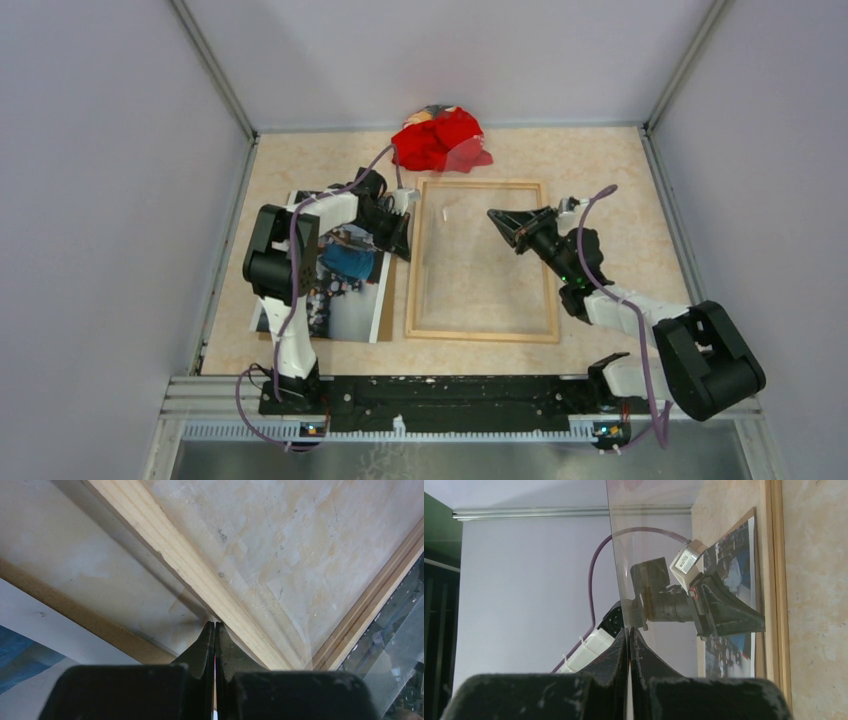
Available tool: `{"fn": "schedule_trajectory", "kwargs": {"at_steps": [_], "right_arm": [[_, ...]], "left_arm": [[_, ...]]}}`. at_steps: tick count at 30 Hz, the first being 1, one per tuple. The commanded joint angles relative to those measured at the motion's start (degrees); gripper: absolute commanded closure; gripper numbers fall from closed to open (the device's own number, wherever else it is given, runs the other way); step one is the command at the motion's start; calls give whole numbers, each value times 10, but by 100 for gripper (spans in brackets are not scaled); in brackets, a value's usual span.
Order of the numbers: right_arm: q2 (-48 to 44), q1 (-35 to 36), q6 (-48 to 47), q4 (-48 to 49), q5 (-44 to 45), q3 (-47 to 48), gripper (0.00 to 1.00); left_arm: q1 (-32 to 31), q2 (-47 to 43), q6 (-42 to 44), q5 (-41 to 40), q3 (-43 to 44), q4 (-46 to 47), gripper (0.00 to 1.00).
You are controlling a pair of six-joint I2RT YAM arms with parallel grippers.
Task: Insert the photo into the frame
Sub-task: Place the photo frame item in the photo frame.
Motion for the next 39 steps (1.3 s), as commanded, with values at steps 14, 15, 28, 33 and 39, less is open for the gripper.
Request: {"fn": "schedule_trajectory", "kwargs": {"at_steps": [14,15,28,33,39], "right_arm": [[-61,-98,-173,-124,-133,11,100],[-60,-103,-184,-129,-138,13,100],[-16,-113,-231,-126,-164,12,100],[-38,-121,-297,-208,-146,35,100],[-57,-135,-371,-302,-126,60,100]], "left_arm": [[-4,-36,11,10,-5,12,100],[-4,-36,11,10,-5,12,100],[-4,-37,11,8,-5,12,100],[-4,-37,11,9,-6,13,100],[-4,-36,11,9,-7,13,100]]}}
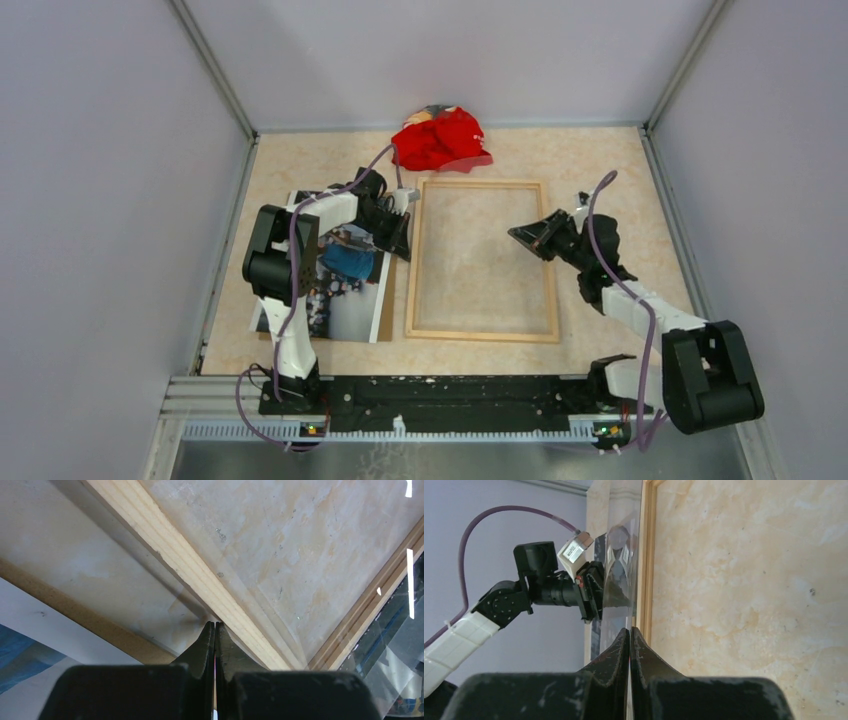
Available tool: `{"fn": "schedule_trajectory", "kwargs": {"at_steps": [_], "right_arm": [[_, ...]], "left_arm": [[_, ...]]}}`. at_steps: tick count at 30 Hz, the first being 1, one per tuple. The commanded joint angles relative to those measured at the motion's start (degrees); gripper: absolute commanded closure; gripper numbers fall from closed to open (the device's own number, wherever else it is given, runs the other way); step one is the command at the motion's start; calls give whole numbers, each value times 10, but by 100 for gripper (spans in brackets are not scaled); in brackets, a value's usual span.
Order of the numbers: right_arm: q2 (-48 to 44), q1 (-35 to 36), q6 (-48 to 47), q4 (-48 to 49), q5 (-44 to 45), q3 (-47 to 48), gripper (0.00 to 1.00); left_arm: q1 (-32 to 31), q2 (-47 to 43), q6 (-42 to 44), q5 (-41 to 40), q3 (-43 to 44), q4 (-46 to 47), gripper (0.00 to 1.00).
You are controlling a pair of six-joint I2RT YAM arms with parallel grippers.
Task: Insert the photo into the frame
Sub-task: Place the photo frame item in the photo frame.
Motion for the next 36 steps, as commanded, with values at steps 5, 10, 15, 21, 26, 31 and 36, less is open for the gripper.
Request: {"fn": "schedule_trajectory", "kwargs": {"at_steps": [5,10,15,21,26,31,36], "right_arm": [[-23,-16,-106,-85,17,51,100],[-4,-16,-111,-80,10,55,100],[2,-15,-123,-92,18,61,100],[-6,-17,-174,-151,56,76,100],[1,-16,-167,-124,49,65,100],[24,-16,-155,-102,36,62,100],[23,-16,-152,-100,41,55,100]], "left_arm": [[-5,-31,5,10,-3,12,100],[-5,-34,5,10,0,12,100],[-5,-33,6,9,0,11,100],[-5,-33,6,9,0,11,100],[-5,-31,5,10,2,10,100],[-5,-34,7,6,-1,11,100],[-5,-33,6,9,-3,11,100]]}}
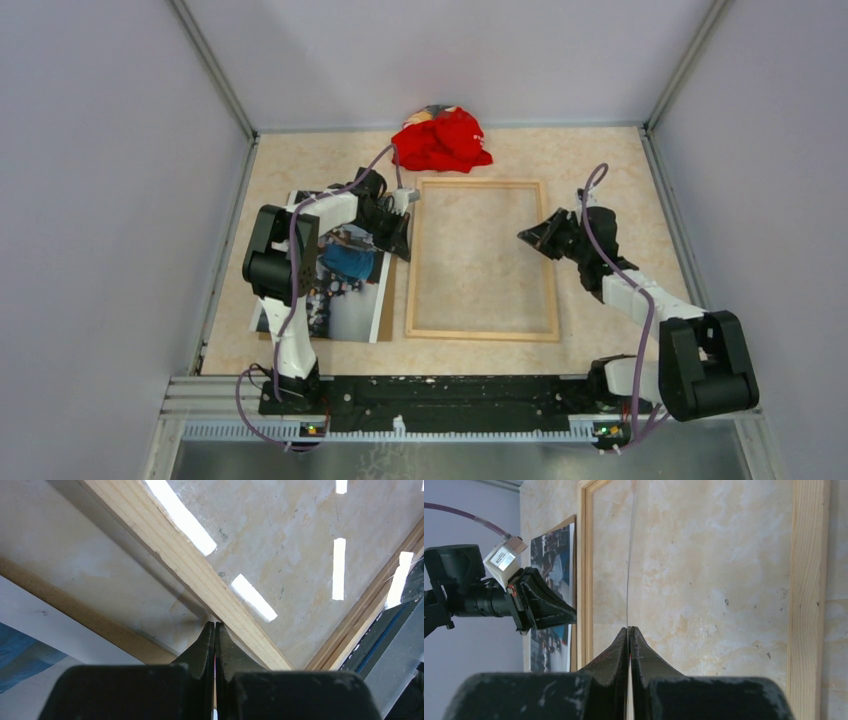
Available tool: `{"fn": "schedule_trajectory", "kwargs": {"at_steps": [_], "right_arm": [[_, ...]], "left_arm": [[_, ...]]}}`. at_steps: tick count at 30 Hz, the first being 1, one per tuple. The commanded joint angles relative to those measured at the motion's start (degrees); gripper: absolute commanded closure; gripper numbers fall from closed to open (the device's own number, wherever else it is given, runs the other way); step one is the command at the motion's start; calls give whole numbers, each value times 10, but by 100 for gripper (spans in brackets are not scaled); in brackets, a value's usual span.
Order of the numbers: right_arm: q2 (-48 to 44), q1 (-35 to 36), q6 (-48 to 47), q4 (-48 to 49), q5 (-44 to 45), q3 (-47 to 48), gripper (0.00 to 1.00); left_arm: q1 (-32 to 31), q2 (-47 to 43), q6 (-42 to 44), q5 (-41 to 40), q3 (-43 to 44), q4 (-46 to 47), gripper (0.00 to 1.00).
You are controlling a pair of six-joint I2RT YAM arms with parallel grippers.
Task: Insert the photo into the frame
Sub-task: Place the photo frame item in the photo frame.
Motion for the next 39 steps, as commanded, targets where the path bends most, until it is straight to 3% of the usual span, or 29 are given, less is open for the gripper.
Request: {"fn": "schedule_trajectory", "kwargs": {"at_steps": [1,13,19,23,28,39], "right_arm": [[-2,2,3,34,-8,1,100],[26,4,20,113,-32,-22,100],[44,8,-5,100,-42,-13,99],[43,8,-48,35,-26,11,68],[49,8,-96,-39,0,46,39],[62,9,-139,-95,58,76,26]], "left_arm": [[-5,-33,6,12,-3,12,100],[-5,-30,5,13,-3,14,100],[-5,-29,7,11,0,13,100],[-5,-30,9,11,-1,12,100],[-5,-29,9,12,-4,13,100],[-5,-29,8,12,-2,13,100]]}}
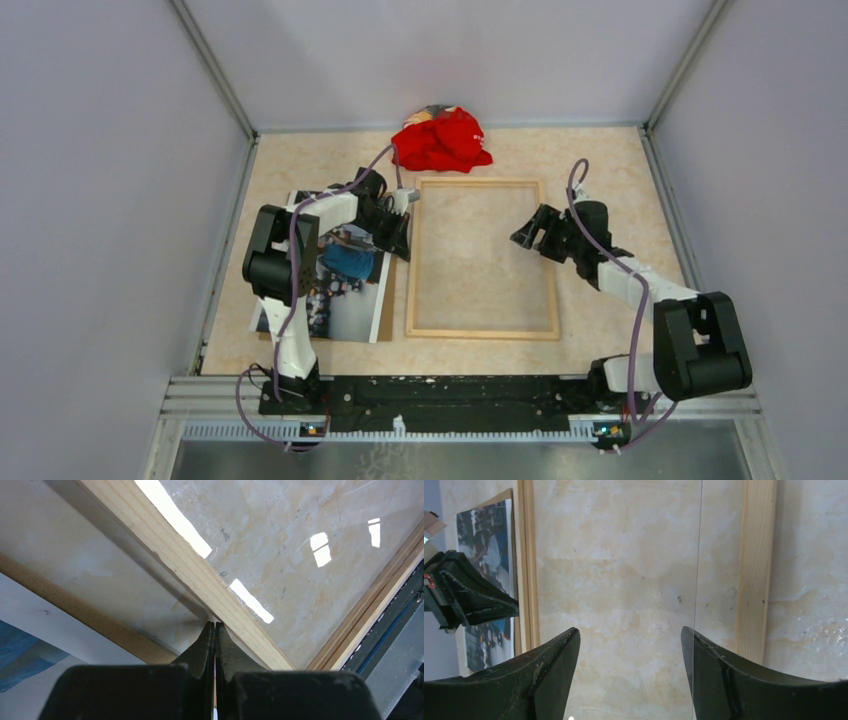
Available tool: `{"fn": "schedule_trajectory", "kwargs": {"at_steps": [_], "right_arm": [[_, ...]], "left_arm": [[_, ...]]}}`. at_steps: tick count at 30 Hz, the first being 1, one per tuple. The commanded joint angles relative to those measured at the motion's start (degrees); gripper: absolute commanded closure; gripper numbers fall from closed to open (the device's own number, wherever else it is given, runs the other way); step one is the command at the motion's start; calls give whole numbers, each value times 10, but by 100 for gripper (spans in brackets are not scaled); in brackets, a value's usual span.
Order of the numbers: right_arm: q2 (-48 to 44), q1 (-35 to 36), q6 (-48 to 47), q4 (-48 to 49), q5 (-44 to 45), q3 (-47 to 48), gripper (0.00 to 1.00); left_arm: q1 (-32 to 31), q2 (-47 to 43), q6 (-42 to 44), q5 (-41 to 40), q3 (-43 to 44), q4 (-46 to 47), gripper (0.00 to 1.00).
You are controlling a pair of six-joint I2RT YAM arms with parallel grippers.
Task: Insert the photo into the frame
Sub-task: Place the photo frame item in the photo frame.
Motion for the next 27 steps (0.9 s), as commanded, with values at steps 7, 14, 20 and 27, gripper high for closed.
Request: {"fn": "schedule_trajectory", "kwargs": {"at_steps": [7,14,20,27], "right_arm": [[22,4,-43,-24,60,46,24],[12,3,-62,-55,106,63,9],[15,3,-63,-58,113,71,4],[5,3,-62,-62,115,57,5]], "left_arm": [[-6,-28,9,14,-4,12,100],[-6,-26,9,15,1,10,100],[-6,-27,11,15,2,8,100],[-6,-27,14,13,1,8,100]]}}
